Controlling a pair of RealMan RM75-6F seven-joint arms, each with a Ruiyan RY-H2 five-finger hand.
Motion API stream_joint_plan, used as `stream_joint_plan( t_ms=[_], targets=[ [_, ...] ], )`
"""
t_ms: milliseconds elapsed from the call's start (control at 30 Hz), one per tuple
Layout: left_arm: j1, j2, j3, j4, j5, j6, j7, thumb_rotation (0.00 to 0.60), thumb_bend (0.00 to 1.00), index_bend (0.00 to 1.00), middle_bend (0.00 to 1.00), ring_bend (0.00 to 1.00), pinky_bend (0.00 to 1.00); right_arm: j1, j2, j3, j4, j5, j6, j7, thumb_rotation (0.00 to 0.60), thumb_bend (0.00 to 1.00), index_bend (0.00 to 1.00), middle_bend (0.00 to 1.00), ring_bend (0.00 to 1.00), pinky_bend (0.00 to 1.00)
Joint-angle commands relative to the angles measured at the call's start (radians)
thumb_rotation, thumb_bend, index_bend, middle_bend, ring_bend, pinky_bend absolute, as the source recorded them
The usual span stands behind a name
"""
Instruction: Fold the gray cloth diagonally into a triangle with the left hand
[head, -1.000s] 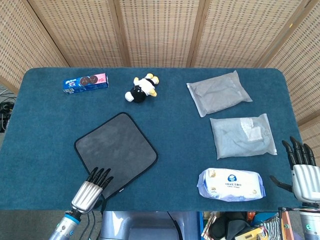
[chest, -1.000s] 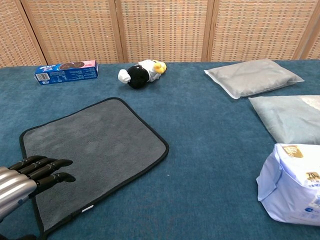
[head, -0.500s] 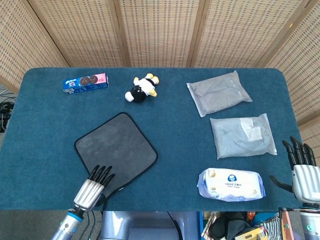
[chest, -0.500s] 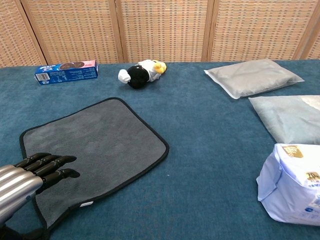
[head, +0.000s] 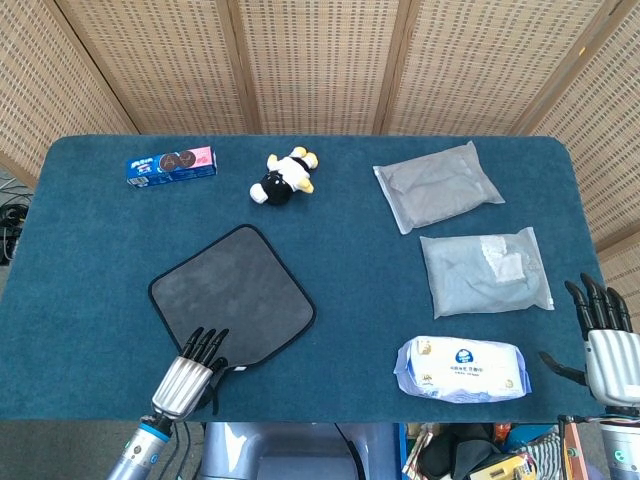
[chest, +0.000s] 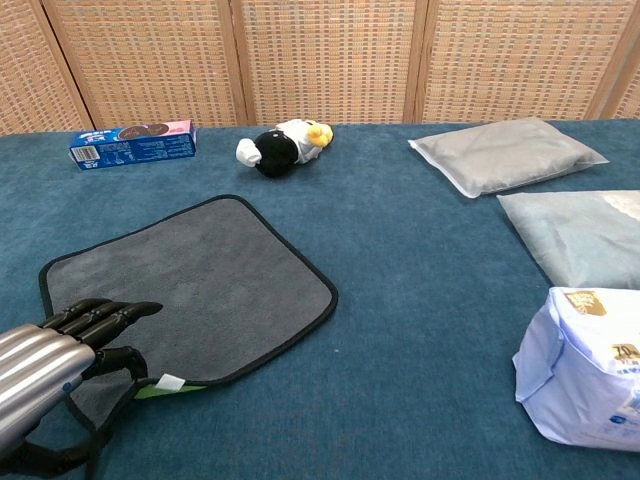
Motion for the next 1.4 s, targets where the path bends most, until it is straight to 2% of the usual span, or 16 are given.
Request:
stream_joint_plan(
  t_ms=[33, 167, 300, 500, 833, 933, 1233, 1400],
  targets=[
    [0.0, 0.0, 0.0, 0.009, 0.006, 0.009, -0.012, 0.6, 0.38, 0.4, 0.0, 0.0, 0.0, 0.0, -0.001, 0.0, 0.001, 0.0, -0.001, 0.0, 0.6, 0.0, 0.0, 0.0, 0.0, 0.0],
    [0.0, 0.002, -0.002, 0.013, 0.008, 0.017, -0.017, 0.6, 0.38, 0.42, 0.0, 0.0, 0.0, 0.0, -0.001, 0.0, 0.0, 0.002, -0.002, -0.001, 0.6, 0.0, 0.0, 0.0, 0.0, 0.0],
    [-0.003, 0.004, -0.011, 0.015, 0.005, 0.023, -0.025, 0.6, 0.38, 0.58, 0.0, 0.0, 0.0, 0.0, -0.001, 0.001, -0.002, 0.005, -0.004, 0.001, 0.6, 0.0, 0.0, 0.0, 0.0, 0.0],
    [-0.012, -0.008, -0.024, 0.032, 0.012, 0.033, -0.05, 0.6, 0.38, 0.68, 0.0, 0.0, 0.0, -0.001, 0.001, 0.002, 0.0, 0.01, -0.008, 0.011, 0.6, 0.0, 0.0, 0.0, 0.0, 0.0],
    [-0.037, -0.016, -0.062, 0.035, -0.001, 0.028, -0.049, 0.6, 0.42, 0.68, 0.0, 0.0, 0.0, -0.001, 0.002, 0.0, 0.001, 0.01, -0.013, 0.016, 0.6, 0.0, 0.0, 0.0, 0.0, 0.0],
    [-0.056, -0.013, -0.09, 0.033, -0.015, 0.017, -0.039, 0.6, 0.48, 0.68, 0.0, 0.0, 0.0, 0.0, 0.001, 0.0, 0.002, 0.009, -0.014, 0.019, 0.6, 0.0, 0.0, 0.0, 0.0, 0.0],
    [-0.116, -0.001, -0.163, 0.021, -0.057, -0.021, -0.041, 0.6, 0.55, 0.68, 0.0, 0.0, 0.0, 0.006, -0.004, -0.003, 0.008, 0.011, -0.029, 0.014, 0.6, 0.0, 0.0, 0.0, 0.0, 0.0],
    [-0.153, -0.002, -0.203, 0.017, -0.078, -0.043, -0.019, 0.6, 0.56, 0.68, 0.0, 0.0, 0.0, 0.01, -0.009, -0.006, 0.012, 0.013, -0.04, 0.012, 0.6, 0.0, 0.0, 0.0, 0.0, 0.0]
  ],
)
